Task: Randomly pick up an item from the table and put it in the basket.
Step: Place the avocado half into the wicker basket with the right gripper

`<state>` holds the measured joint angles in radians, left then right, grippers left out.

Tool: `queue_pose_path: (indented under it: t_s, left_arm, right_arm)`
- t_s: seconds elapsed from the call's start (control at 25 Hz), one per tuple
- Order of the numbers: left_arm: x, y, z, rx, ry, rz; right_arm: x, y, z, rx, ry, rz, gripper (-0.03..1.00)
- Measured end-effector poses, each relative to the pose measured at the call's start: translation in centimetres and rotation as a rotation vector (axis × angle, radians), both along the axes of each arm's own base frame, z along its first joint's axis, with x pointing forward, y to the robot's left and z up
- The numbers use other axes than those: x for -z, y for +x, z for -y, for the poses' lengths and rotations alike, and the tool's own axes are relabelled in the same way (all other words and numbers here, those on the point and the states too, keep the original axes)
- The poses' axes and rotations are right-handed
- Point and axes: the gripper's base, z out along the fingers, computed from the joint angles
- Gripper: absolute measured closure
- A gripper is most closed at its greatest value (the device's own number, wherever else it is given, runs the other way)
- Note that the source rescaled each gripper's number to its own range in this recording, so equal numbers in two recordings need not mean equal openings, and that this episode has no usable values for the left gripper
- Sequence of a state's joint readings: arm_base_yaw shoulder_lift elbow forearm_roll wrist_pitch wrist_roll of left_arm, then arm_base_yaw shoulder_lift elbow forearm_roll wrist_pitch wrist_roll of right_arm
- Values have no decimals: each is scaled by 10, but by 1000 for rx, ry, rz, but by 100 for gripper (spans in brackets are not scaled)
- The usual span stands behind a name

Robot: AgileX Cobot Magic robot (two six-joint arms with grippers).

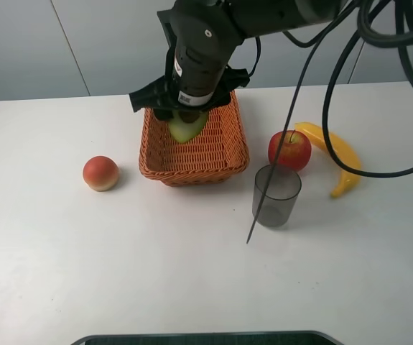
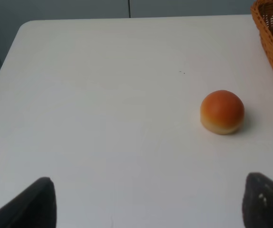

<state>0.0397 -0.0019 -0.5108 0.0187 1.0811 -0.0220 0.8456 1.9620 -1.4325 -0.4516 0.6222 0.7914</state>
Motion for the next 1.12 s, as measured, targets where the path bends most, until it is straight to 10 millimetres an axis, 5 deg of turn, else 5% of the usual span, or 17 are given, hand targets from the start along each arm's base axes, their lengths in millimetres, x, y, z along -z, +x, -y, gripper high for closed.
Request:
queue_pose_path:
  t_s: [0.36, 0.76, 0.8, 0.96, 1.12]
  left_arm:
    - [0, 0, 0, 0, 0, 0]
    - [0, 0, 0, 0, 0, 0]
    - [0, 0, 0, 0, 0, 0]
    - [0, 0, 0, 0, 0, 0]
    - [0, 0, 0, 0, 0, 0]
  right_arm:
    - [36, 32, 7, -80, -92, 94, 94]
    - [57, 35, 5, -103, -124, 83, 94]
    - [57, 35, 5, -103, -124, 83, 88]
    - [57, 35, 5, -101, -127, 82, 9]
    - [47, 34, 6, -89, -109, 89, -2]
